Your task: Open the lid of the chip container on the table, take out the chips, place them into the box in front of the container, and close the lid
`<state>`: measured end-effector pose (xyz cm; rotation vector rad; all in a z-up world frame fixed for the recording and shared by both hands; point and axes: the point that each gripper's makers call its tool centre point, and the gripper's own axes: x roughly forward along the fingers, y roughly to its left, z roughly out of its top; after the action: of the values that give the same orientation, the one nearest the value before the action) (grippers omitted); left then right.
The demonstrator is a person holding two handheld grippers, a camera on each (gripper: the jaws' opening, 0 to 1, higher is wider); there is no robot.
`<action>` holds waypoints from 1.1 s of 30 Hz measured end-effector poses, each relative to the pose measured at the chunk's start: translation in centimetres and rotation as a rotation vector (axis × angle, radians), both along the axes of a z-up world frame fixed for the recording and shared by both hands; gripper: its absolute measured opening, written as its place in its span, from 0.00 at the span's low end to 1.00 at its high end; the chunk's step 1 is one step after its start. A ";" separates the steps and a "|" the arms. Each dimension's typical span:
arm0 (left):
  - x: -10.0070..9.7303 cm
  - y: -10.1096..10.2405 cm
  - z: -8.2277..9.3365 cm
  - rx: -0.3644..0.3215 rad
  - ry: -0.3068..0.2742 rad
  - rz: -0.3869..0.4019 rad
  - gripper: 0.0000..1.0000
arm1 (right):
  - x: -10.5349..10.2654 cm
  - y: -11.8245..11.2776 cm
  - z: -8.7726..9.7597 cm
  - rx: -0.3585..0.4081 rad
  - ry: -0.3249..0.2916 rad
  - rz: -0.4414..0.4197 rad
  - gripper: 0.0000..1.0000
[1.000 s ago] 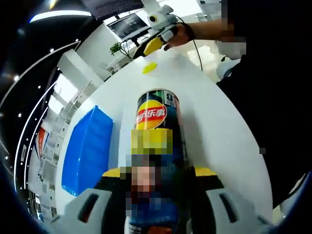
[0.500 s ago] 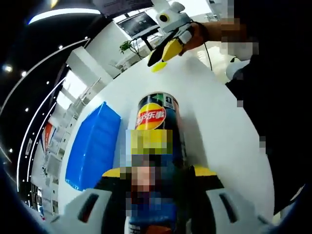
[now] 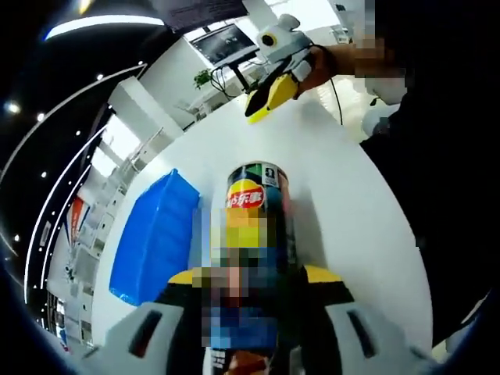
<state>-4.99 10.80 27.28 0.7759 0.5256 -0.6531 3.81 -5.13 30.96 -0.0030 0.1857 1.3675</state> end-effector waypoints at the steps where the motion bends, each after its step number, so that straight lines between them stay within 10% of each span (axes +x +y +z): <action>1: -0.1 0.1 0.1 -0.002 0.003 0.003 0.44 | 0.0 0.0 0.0 0.002 0.002 -0.001 0.30; 8: -1.1 -0.1 0.5 -0.022 0.032 0.006 0.40 | -0.4 0.6 -0.1 0.025 0.105 -0.004 0.29; 20: -1.2 -0.5 2.6 -0.075 -0.025 0.021 0.37 | -2.4 3.6 -2.6 0.057 0.516 0.020 0.25; 33: -0.4 0.9 1.4 -0.014 -0.018 0.063 0.31 | -1.6 5.0 -2.5 0.056 0.547 0.004 0.18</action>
<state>-5.37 11.69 28.68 0.7483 0.5265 -0.5905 2.20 -0.18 28.48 0.4211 0.6045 1.3528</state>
